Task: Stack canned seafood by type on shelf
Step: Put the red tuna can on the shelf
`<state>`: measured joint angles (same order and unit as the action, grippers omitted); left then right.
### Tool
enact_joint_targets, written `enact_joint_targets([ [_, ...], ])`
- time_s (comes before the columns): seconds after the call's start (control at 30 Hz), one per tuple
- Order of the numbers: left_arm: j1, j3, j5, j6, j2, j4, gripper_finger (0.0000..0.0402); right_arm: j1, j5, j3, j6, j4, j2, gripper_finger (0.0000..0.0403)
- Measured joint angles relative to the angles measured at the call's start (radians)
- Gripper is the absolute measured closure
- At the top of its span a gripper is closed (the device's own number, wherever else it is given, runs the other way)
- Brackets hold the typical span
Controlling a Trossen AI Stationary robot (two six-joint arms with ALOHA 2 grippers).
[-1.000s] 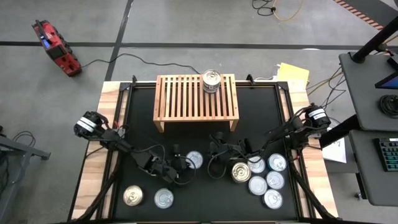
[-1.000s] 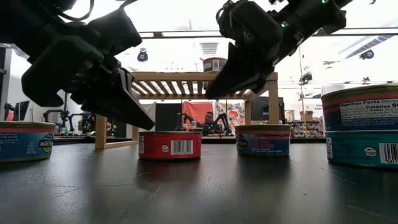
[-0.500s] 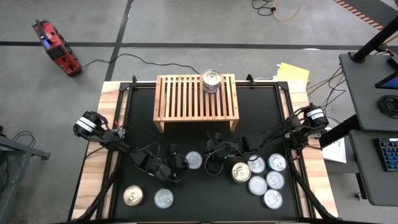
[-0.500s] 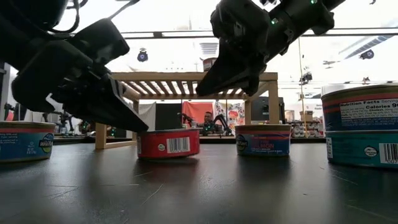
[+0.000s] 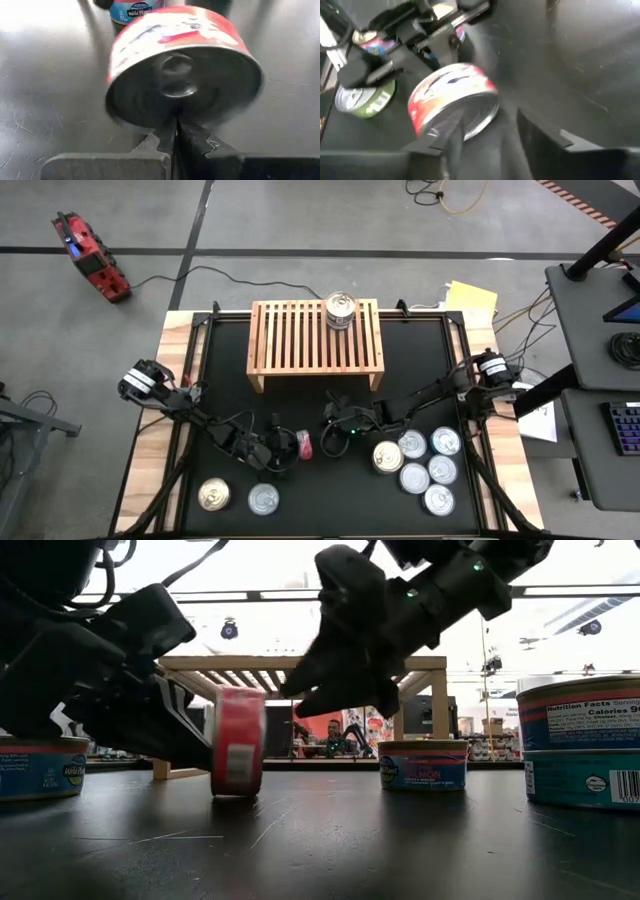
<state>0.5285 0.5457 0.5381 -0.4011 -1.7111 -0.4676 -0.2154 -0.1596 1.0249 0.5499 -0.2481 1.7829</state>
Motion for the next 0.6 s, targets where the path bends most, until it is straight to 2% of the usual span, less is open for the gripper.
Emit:
enact_joint_targets([
  [0.1,0.0,0.0,0.003,0.0,0.0,-0.004,0.0401,-0.003,0.012,0.027,0.006,0.007,0.017,0.0172],
  [0.23,0.0,0.006,0.005,-0.001,0.0,-0.009,0.0401,-0.003,0.117,0.056,0.041,0.009,0.037,0.0125],
  [0.3,0.0,0.012,0.007,-0.001,0.0,-0.011,0.0401,-0.009,0.131,0.067,0.045,0.012,0.05,0.0107],
  [0.43,0.0,0.019,0.026,-0.001,0.0,-0.021,0.0401,-0.019,0.091,0.075,0.059,0.01,0.055,0.0088],
  [0.6,-0.002,0.019,0.051,-0.001,0.0,-0.056,0.0401,-0.02,0.057,0.075,0.029,0.01,0.065,0.0091],
])
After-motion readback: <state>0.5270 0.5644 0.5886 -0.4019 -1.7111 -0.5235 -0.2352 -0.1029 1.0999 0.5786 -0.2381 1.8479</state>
